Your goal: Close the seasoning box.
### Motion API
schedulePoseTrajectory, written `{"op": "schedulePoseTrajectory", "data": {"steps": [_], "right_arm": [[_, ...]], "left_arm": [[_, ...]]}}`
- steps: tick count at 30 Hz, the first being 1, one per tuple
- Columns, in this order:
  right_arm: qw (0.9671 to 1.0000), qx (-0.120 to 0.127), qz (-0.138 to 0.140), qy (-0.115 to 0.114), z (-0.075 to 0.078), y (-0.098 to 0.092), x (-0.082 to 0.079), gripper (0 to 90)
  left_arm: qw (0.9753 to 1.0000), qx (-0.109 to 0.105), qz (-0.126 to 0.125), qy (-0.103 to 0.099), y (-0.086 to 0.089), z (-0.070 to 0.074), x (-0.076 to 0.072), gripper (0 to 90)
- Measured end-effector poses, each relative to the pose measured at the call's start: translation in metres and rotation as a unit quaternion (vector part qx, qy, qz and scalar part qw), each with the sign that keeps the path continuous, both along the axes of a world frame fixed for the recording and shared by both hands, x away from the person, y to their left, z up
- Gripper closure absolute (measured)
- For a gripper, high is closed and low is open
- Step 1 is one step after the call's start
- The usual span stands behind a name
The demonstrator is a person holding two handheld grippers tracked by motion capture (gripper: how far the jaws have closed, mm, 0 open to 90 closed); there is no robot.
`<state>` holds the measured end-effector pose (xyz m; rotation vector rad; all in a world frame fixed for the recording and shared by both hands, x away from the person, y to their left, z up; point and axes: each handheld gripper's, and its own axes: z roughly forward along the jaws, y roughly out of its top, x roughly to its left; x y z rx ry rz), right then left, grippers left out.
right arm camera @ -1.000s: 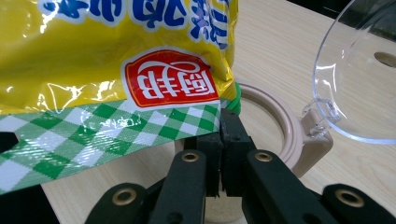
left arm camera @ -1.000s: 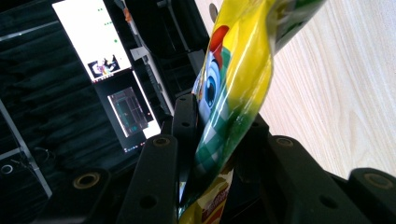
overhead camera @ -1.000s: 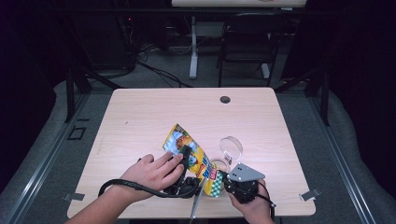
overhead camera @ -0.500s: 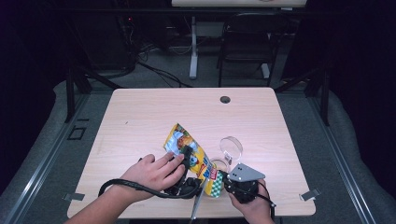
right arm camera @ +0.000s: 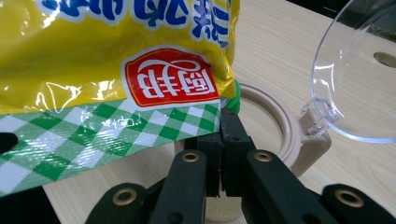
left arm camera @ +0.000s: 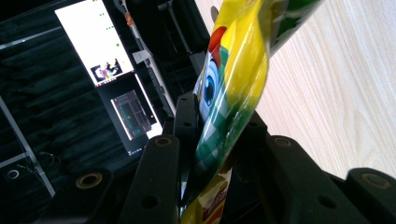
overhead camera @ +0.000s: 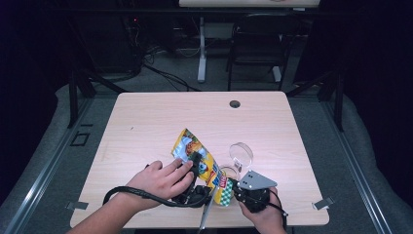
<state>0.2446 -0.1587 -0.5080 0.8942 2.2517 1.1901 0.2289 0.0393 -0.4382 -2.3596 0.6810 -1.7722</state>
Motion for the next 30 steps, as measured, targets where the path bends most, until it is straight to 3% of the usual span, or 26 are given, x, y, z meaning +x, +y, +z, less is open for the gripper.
{"op": "schedulePoseTrajectory", "data": {"steps": [5, 8, 23, 30], "right_arm": [[1.0000, 0.002, 0.000, 0.000, 0.0002, -0.0006, 0.0001, 88.8], [1.0000, 0.001, -0.001, -0.001, 0.0004, -0.0007, -0.0002, 88.8], [1.0000, 0.004, 0.002, 0.001, 0.0020, -0.0013, -0.0013, 88.9], [1.0000, 0.008, 0.004, 0.003, 0.0022, -0.0021, -0.0018, 89.0]], "left_arm": [[1.0000, 0.006, -0.005, -0.005, -0.0014, 0.0017, 0.0007, 75.1], [1.0000, 0.007, 0.001, 0.003, -0.0019, 0.0022, 0.0010, 75.1], [1.0000, 0.007, -0.005, 0.001, -0.0031, 0.0060, 0.0024, 75.3], [0.9999, 0.008, -0.003, 0.010, -0.0044, 0.0072, 0.0035, 75.6]]}}
